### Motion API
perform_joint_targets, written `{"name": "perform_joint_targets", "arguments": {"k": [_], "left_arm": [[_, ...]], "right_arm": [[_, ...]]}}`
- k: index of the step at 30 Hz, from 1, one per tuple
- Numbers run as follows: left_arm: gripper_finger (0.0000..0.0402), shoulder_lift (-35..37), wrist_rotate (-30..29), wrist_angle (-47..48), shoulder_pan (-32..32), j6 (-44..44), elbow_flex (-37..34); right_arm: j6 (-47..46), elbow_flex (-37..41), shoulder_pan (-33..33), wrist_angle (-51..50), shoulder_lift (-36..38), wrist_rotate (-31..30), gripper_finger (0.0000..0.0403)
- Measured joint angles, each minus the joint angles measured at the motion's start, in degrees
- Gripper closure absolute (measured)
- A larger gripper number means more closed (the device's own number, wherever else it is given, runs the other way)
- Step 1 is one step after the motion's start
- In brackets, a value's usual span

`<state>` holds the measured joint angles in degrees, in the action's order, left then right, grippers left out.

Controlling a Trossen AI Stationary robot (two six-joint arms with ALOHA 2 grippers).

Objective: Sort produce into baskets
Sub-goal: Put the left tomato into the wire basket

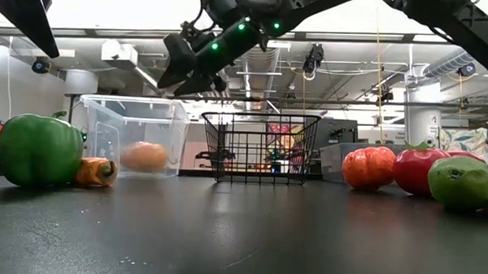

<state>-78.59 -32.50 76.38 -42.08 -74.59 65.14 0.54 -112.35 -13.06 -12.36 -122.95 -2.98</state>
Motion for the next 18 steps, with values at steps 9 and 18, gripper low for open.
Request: {"name": "perform_joint_targets", "arguments": {"k": [9, 18], "left_arm": [[0.0041, -0.02, 0.08, -0.37, -0.73, -6.33, -0.04], [0.0041, -0.11, 0.14, -2.39, -0.95, -10.44, -0.66]], "right_arm": [[3.86, 0.19, 0.85, -10.42, 6.86, -0.2, 0.0128], [4.81, 12.82, 6.08, -18.2, 21.9, -1.58, 0.0132]]}}
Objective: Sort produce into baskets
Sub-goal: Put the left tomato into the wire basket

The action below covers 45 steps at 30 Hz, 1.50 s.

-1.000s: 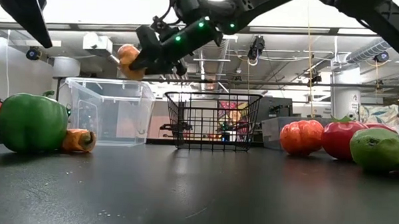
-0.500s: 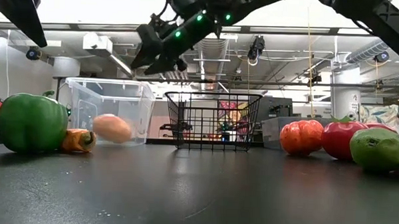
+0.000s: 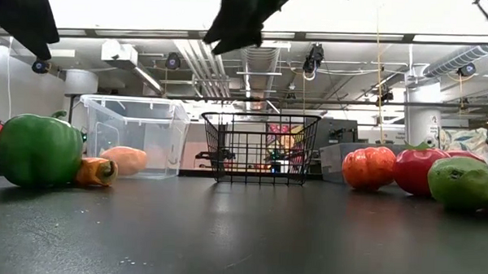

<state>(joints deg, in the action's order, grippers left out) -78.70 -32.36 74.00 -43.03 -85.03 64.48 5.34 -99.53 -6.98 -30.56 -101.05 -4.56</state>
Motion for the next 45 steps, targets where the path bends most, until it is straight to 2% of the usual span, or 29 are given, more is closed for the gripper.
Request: {"name": "perform_joint_targets", "arguments": {"k": [4, 6, 10, 12, 20, 26, 30, 32, 35, 39, 45], "left_arm": [[0.0041, 0.0, -0.11, -2.04, -0.04, 0.08, -1.4], [0.0041, 0.0, -0.12, -2.55, -0.04, 0.49, -2.37], [0.0041, 0.0, -0.11, -2.47, -0.04, 0.96, -3.58], [0.0041, 0.0, -0.13, -2.7, -0.02, 1.32, -3.55], [0.0041, 0.0, -0.58, -11.63, 0.0, 9.01, -3.58], [0.0041, 0.0, -5.47, -19.66, 0.07, 18.63, -3.58], [0.0041, 0.0, -9.57, -20.59, 0.09, 20.87, -3.58], [0.0041, 0.0, -11.73, -20.65, 0.09, 21.12, -3.58], [0.0041, 0.0, -14.2, -21.03, 0.09, 21.59, -3.58], [0.0041, 0.0, -16.67, -21.26, 0.09, 22.87, -3.8], [0.0041, 0.0, -16.81, -21.44, 0.17, 24.05, -4.31]], "right_arm": [[-3.22, 10.15, 3.66, 1.64, 8.65, -3.1, 0.0131], [-4.24, 14.97, 5.86, 3.09, 12.5, -6.8, 0.0133], [-4.29, 21.5, 10.11, 3.6, 19.66, -24.48, 0.0139], [-5.07, 23.71, 11.01, 3.9, 23.12, -28.41, 0.0143], [-14.13, 32.87, 16.5, 3.84, 31.71, -23.43, 0.0155], [-22.96, 38.84, 22.09, 2.74, 33.48, -23.36, 0.0158], [-31.96, 39.68, 23.92, -0.91, 33.0, -22.96, 0.0159], [-36.9, 39.76, 23.97, -3.52, 32.2, -19.65, 0.0161], [-44.97, 38.63, 23.86, -8.77, 30.59, -14.01, 0.0161], [-54.05, 35.04, 23.86, -20.1, 27.52, -13.19, 0.0162], [-63.39, 28.58, 24.23, -39.64, 22.24, -10.73, 0.016]]}}
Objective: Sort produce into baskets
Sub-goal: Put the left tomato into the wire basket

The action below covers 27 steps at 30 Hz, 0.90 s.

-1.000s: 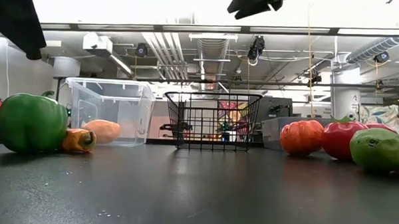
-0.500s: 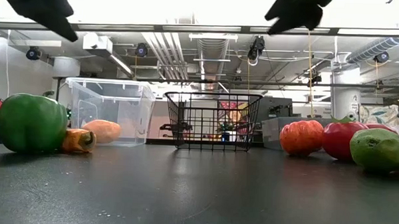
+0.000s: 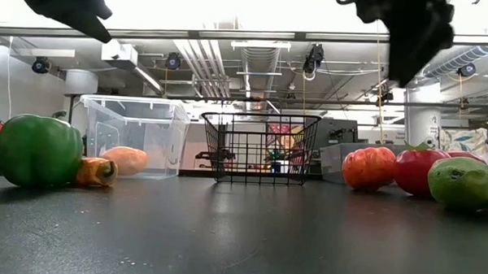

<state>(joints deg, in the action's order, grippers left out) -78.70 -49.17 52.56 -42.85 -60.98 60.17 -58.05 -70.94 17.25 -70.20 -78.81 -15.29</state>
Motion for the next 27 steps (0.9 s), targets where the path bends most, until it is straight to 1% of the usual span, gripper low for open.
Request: {"name": "perform_joint_targets", "arguments": {"k": [4, 7, 13, 17, 20, 25, 27], "left_arm": [[0.0041, 0.0, -0.3, -0.06, 0.0, 0.88, -0.55], [0.0041, 0.0, -2.85, -0.09, 0.03, 2.14, -1.01], [0.0041, 0.0, -4.39, -0.07, 0.54, 3.43, -1.5], [0.0041, 0.0, -5.75, 0.41, 0.68, 5.03, -1.31], [0.0041, 0.02, -5.38, 4.05, 0.76, 7.43, 1.12], [0.0041, 0.45, -5.55, 16.03, 0.9, 7.67, 7.93], [0.0041, 0.71, -5.88, 19.92, 0.96, 7.26, 9.62]], "right_arm": [[-0.45, -0.61, 0.14, -5.85, -2.17, 4.89, 0.0145], [0.1, 0.34, 0.12, -6.81, -2.32, 7.43, 0.0123], [-0.74, 0.73, 0.12, -7.08, -1.62, 7.64, 0.0077], [-0.76, 0.84, -0.02, -7.1, -1.55, 6.04, 0.0057], [-0.72, 0.84, -0.32, -6.98, -1.83, 5.32, 0.0049], [-0.59, 0.96, -0.61, -6.55, -2.7, 4.49, 0.0048], [-0.4, 1.44, -0.78, -4.9, -2.71, 3.84, 0.0048]]}}
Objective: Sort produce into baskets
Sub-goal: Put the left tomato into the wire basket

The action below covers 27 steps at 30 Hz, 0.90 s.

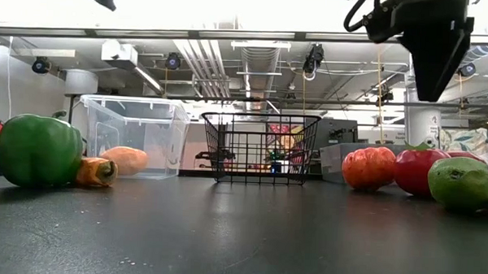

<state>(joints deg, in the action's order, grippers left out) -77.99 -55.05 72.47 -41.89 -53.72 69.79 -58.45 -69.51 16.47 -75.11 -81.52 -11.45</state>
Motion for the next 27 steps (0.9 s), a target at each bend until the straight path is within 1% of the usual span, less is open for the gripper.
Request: {"name": "perform_joint_targets", "arguments": {"k": [4, 8, 14, 17, 24, 27], "left_arm": [[0.0041, 0.7, -1.74, 2.13, 0.21, 0.43, 0.45], [0.0041, 1.43, -1.82, 2.13, 1.11, 0.8, -0.96], [0.0041, 1.54, 5.75, 1.4, 2.91, 1.03, -2.78], [0.0041, 1.57, 6.56, -2.6, 3.1, 2.07, -4.49], [0.0041, 1.15, 6.62, -19.66, 2.24, 8.06, -8.79], [0.0041, 0.83, 6.58, -22.01, 1.45, 9.41, -9.71]], "right_arm": [[1.78, 1.94, -1.3, 4.79, 0.0, -0.54, 0.0048], [3.3, 4.5, -3.94, 6.07, 0.0, -0.16, 0.0048], [3.53, 7.82, -6.13, 6.94, 0.35, 2.7, 0.0048], [3.55, 8.77, -6.12, 7.76, 0.26, 3.51, 0.0048], [3.77, 11.57, -6.01, 13.17, 0.24, 4.21, 0.0048], [3.08, 13.32, -6.01, 15.1, 0.24, 4.18, 0.0048]]}}
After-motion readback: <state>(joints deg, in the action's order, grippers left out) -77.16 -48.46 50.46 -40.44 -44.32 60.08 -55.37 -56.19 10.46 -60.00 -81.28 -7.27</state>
